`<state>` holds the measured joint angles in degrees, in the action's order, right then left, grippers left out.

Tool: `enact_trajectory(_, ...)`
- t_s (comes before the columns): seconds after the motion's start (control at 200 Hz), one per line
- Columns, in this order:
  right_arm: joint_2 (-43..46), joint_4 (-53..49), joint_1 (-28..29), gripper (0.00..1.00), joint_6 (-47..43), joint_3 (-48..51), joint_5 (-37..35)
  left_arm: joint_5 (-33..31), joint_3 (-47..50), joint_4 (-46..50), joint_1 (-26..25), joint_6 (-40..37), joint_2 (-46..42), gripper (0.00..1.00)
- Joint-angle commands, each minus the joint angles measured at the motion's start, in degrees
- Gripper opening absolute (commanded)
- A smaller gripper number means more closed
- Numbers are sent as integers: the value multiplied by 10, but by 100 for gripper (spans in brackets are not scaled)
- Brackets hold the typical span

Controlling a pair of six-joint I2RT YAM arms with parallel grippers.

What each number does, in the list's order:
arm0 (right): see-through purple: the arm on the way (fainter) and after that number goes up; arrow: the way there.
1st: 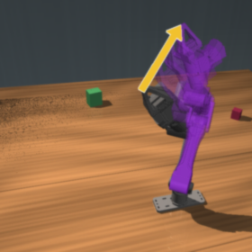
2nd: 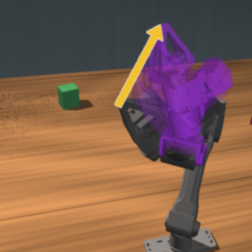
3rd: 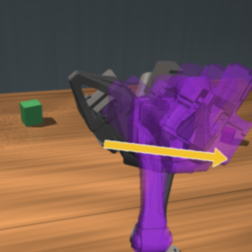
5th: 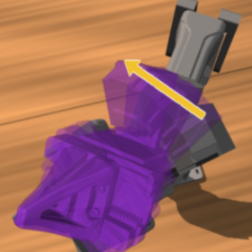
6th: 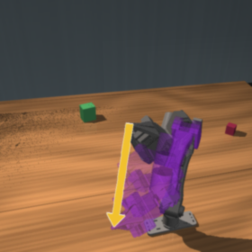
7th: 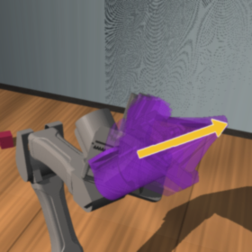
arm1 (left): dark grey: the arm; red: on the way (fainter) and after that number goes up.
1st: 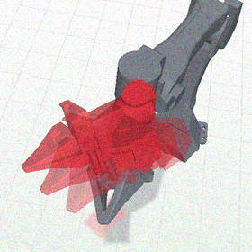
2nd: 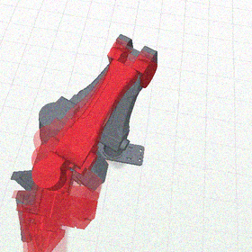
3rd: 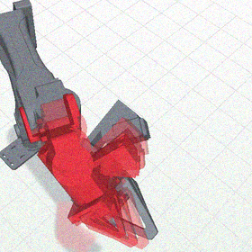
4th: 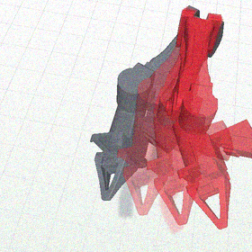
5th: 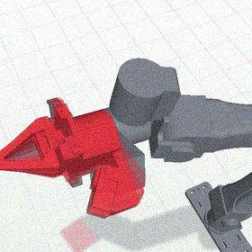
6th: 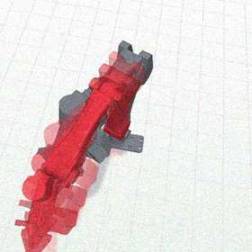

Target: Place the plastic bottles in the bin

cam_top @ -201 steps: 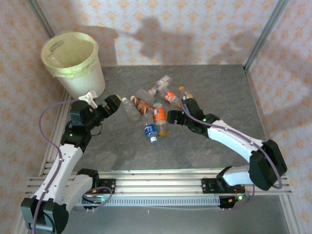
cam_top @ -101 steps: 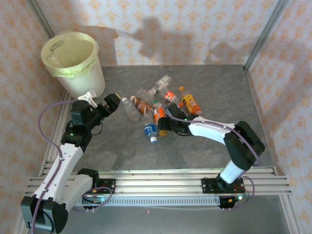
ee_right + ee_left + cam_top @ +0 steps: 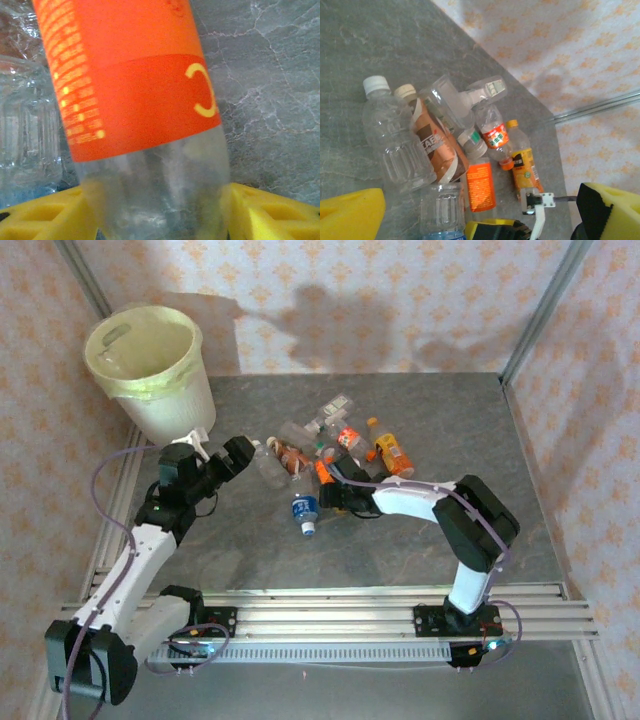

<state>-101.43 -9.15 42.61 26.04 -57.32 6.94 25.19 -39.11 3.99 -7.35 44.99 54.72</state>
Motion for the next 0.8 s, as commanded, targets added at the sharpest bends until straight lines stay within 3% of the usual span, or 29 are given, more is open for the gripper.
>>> enact_trajectory(0.0,9,9,4,58,-12,11,-32,-12,10,-14,-15,3,13,100)
enact_trajectory(0.21,88,12,4,43,-80,36,-57,-31,3,-18,-45,4,48,100)
enact_trajectory(0.345,150,25,4,39,-114,50,-47,-34,3,-22,-63,6,83,100)
enact_trajectory(0.425,181,45,4,39,-129,60,-12,-23,6,-42,-75,11,100,100)
enact_trajectory(0.661,201,100,19,38,-146,49,116,93,-14,-185,-113,17,125,100)
enact_trajectory(0.791,201,146,29,38,-139,42,163,99,-47,-172,-124,-4,129,100)
